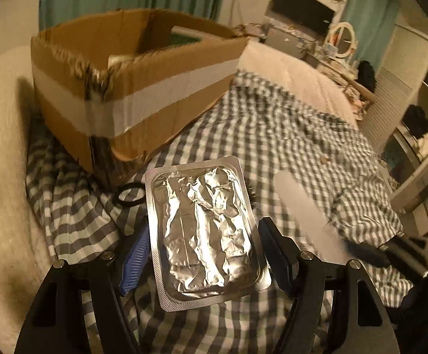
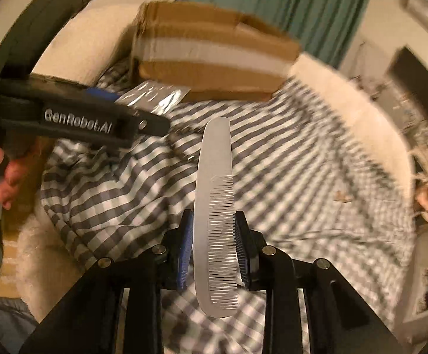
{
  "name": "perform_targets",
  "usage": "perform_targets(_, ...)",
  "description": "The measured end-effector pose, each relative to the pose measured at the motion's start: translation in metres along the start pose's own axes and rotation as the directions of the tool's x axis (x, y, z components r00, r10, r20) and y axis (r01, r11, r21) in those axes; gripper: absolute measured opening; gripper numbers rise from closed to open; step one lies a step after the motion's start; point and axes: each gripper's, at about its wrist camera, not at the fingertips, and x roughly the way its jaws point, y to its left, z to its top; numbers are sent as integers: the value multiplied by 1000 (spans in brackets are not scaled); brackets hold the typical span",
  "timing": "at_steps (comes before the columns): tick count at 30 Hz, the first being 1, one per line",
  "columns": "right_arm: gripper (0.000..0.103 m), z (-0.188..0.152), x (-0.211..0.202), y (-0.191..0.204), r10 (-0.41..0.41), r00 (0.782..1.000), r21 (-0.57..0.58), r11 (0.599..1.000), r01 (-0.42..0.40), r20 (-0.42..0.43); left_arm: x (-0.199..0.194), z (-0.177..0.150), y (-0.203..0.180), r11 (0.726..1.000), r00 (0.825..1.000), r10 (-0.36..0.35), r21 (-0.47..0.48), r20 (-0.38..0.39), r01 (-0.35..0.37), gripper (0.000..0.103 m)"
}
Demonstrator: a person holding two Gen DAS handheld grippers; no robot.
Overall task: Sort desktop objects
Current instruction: 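Carry the blister pack and comb over the box and open both tools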
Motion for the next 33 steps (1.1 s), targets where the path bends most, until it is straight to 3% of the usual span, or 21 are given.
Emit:
perform_targets(8, 26, 26, -61, -16, -155, 987, 119, 982, 148, 46, -55, 27, -6, 994, 988, -110, 19, 111, 109, 73)
perform_targets(13, 26, 74, -89, -12, -167, 978, 117, 981, 153, 123, -82, 80, 1, 990, 970, -140, 54, 197, 132, 73)
perform_targets(17, 26, 123, -96, -6, -152, 967, 151, 981, 122, 206, -98, 133, 21, 991, 947, -116, 105, 299, 88, 73)
perform_targets(20, 26, 161, -84, -7, -136, 961, 187, 978, 91, 242, -87, 164, 43, 986, 950, -127, 138, 286, 91, 73)
perform_targets(25, 26, 222, -39, -5, -70, 964, 215, 976, 13, 257, -50, 186, 101, 993, 955, -118, 30, 273, 115, 73)
perform_targets(30, 27, 259, 12, -14, -9, 959, 296, 952, -79, 283, -21, 198, 123, 991, 968, -125, 82, 217, 110, 77)
perform_targets(31, 37, 264, 20, -19, 12, 959, 321, 941, -106, 282, -19, 198, 125, 992, 968, -112, 85, 223, 95, 82)
perform_targets(32, 54, 266, 24, -23, 11, 961, 341, 934, -109, 277, -18, 198, 127, 994, 968, -91, 79, 232, 75, 90)
perform_targets(33, 62, 267, 25, -27, -12, 961, 367, 925, -93, 275, -17, 199, 129, 997, 969, -61, 63, 238, 47, 99)
